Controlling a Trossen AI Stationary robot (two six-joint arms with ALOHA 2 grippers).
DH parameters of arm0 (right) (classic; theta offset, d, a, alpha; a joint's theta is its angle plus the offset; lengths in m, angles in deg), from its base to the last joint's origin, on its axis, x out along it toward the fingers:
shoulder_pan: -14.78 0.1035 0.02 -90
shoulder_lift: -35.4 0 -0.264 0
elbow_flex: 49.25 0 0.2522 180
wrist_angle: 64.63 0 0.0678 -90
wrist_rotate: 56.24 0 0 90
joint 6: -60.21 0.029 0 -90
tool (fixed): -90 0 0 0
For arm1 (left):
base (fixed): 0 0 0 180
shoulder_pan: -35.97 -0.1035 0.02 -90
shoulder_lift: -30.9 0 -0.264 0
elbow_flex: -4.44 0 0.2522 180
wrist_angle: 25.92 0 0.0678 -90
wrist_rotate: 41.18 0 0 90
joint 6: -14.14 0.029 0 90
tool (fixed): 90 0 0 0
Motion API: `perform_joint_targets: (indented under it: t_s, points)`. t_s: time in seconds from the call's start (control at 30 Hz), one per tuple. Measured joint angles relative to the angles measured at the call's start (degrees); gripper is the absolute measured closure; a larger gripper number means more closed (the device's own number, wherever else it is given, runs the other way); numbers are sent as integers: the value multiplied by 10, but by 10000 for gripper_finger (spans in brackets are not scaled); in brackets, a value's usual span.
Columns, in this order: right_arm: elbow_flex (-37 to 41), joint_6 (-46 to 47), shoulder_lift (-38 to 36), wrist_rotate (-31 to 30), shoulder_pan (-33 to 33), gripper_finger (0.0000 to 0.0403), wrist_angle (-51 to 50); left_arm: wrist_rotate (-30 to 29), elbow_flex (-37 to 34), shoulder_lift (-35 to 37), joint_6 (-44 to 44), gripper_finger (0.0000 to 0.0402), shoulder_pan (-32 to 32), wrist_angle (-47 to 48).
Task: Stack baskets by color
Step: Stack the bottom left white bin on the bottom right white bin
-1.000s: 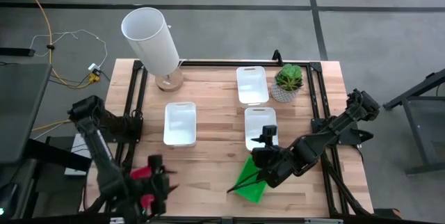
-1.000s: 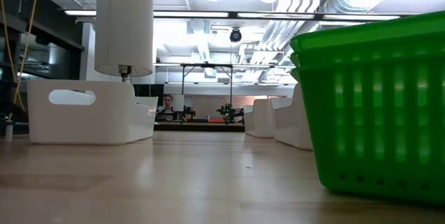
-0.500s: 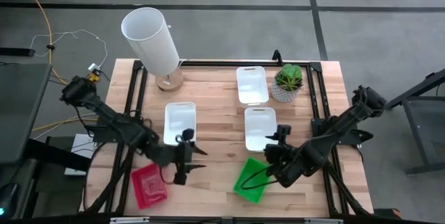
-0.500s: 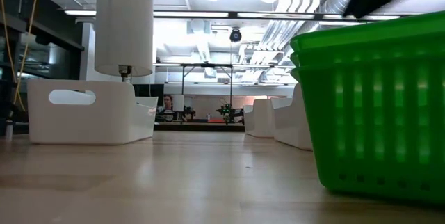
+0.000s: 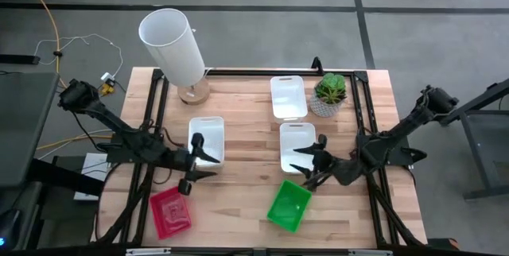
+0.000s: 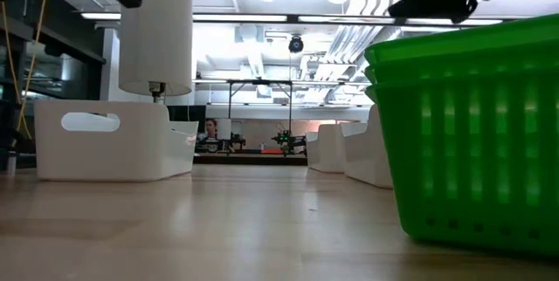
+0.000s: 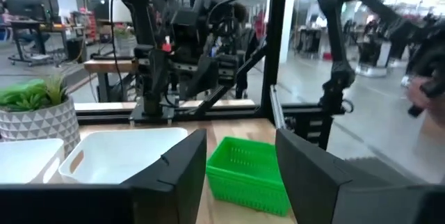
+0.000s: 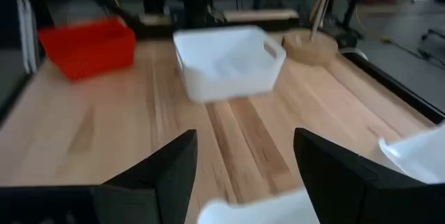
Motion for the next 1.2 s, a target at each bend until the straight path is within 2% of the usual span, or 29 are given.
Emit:
perform_joint_targets:
  t_s: [0.13, 0.23, 0.7, 0.83, 0.93, 1.03, 1.13, 1.2]
  points:
    - [34, -31, 2, 14, -18, 176, 103, -22, -11, 30, -2, 245, 11, -5]
    - [38, -22, 2, 4, -31, 176, 104, -25, -11, 43, 3, 245, 19, -5]
    - [39, 3, 2, 64, -55, 176, 107, -25, -11, 43, 2, 245, 30, -2]
    - [39, 3, 2, 65, -55, 176, 107, -82, 5, 40, -41, 246, 33, 21]
    - [39, 3, 2, 63, -55, 176, 107, -186, 50, 31, -88, 252, 47, 129]
    - [39, 4, 2, 63, -55, 176, 107, -284, 116, 12, -198, 266, 59, 308]
    - [39, 18, 2, 63, -55, 176, 106, -324, 176, -10, -310, 280, 67, 481]
    - [39, 29, 2, 63, -55, 176, 105, -335, 204, -21, -362, 288, 72, 551]
